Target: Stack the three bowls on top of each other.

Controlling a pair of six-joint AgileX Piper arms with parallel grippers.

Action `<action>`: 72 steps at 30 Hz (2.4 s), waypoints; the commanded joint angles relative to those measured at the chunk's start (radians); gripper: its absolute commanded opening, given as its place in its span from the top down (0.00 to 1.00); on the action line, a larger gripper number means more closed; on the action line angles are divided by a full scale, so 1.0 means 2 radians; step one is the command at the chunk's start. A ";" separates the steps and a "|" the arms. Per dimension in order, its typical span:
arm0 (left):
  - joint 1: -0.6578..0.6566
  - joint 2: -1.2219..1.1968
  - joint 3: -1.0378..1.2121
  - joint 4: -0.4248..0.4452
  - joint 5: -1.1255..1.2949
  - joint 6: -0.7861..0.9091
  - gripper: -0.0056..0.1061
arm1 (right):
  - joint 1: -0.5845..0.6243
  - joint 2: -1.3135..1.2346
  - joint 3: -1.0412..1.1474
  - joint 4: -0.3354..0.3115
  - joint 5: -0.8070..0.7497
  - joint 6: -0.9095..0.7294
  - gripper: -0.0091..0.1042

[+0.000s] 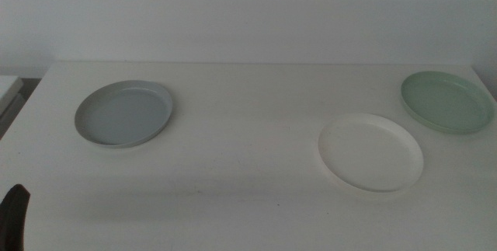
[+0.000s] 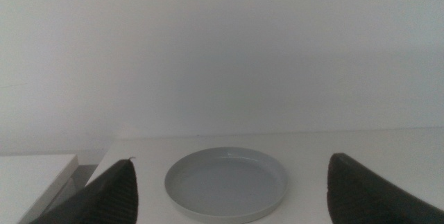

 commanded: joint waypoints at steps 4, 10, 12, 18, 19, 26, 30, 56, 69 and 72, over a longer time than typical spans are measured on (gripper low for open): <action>0.001 -0.002 0.000 0.000 -0.005 0.001 0.11 | -0.002 0.156 -0.156 0.019 0.200 -0.008 0.10; 0.001 -0.002 0.000 0.000 -0.005 0.001 0.11 | -0.002 0.274 -0.262 0.021 0.316 -0.004 0.10; 0.001 -0.002 0.000 0.000 -0.005 0.001 0.11 | -0.002 0.300 -0.270 0.021 0.297 -0.004 0.10; 0.001 -0.002 0.000 0.000 -0.005 0.001 0.11 | -0.002 0.339 -0.270 0.046 0.278 -0.003 0.10; 0.001 -0.002 0.000 0.000 -0.005 0.001 0.11 | -0.002 0.345 -0.270 0.054 0.273 -0.007 0.10; 0.001 -0.002 0.000 0.000 -0.005 0.001 0.11 | -0.002 0.420 -0.300 0.094 0.280 -0.044 0.10; 0.001 -0.002 0.000 0.000 -0.005 0.001 0.11 | -0.002 0.485 -0.337 0.096 0.289 -0.049 0.10; 0.001 -0.002 0.000 0.000 -0.005 0.001 0.11 | 0.006 0.783 -0.445 0.120 0.246 -0.044 0.47; 0.001 -0.002 0.000 0.000 -0.005 0.001 0.11 | 0.007 0.779 -0.445 0.122 0.259 -0.044 0.94; 0.001 -0.002 0.000 0.000 -0.005 0.001 0.11 | 0.019 0.754 -0.455 0.121 0.268 -0.044 0.94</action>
